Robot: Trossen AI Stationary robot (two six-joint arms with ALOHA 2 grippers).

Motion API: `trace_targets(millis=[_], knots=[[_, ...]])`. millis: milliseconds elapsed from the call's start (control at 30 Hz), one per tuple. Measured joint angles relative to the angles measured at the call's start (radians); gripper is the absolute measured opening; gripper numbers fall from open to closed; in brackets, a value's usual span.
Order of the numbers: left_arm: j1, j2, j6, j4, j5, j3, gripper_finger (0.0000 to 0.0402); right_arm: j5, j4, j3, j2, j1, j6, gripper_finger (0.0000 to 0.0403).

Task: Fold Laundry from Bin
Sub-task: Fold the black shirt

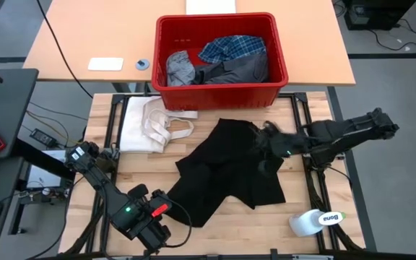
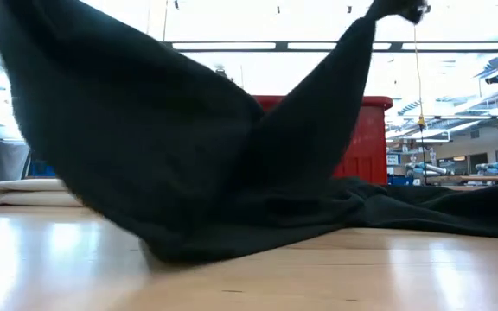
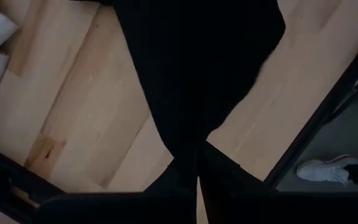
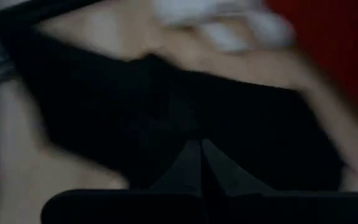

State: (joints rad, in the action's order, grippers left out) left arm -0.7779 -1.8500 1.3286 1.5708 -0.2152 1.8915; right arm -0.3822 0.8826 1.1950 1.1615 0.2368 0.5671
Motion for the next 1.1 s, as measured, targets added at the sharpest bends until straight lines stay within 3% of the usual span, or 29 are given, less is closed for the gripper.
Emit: trace_targets(millis=[33, 167, 233, 367, 467, 700, 900, 1000, 1100], knots=[[-0.001, 0.0, 0.0, 0.0, 0.001, 0.0, 0.0011, 0.005, -0.004, 0.0, -0.001, -0.01, 0.015, 0.0], [-0.002, 0.0, -0.002, 0.001, 0.005, 0.0, 0.0011, 0.33, -0.264, 0.001, 0.005, -0.036, -0.155, 0.0], [-0.002, 0.0, -0.013, 0.0, 0.008, 0.0, 0.0011, 0.435, -0.386, 0.031, -0.009, -0.017, -0.197, 0.0], [-0.008, 0.0, 0.013, 0.0, 0.006, 0.0, 0.0011, 0.451, -0.516, 0.139, -0.021, 0.016, -0.29, 0.0], [-0.03, 0.011, 0.078, 0.0, -0.073, -0.001, 0.0011, 0.446, -0.514, 0.222, -0.014, 0.031, -0.313, 0.0001], [-0.083, 0.092, 0.228, 0.0, -0.432, -0.001, 0.0011, 0.469, -0.517, 0.314, 0.05, 0.037, -0.324, 0.0001], [-0.129, 0.126, 0.241, -0.003, -0.749, 0.0, 0.0011, 0.545, -0.567, 0.312, 0.215, 0.042, -0.247, 0.0001], [-0.153, 0.125, 0.206, -0.017, -0.766, 0.0, 0.0011, 0.636, -0.689, 0.311, 0.333, 0.058, -0.198, 0.0001], [-0.167, 0.125, 0.194, -0.075, -0.679, 0.0, 0.0011, 0.791, -0.84, 0.31, 0.422, 0.077, -0.161, 0.0001]])
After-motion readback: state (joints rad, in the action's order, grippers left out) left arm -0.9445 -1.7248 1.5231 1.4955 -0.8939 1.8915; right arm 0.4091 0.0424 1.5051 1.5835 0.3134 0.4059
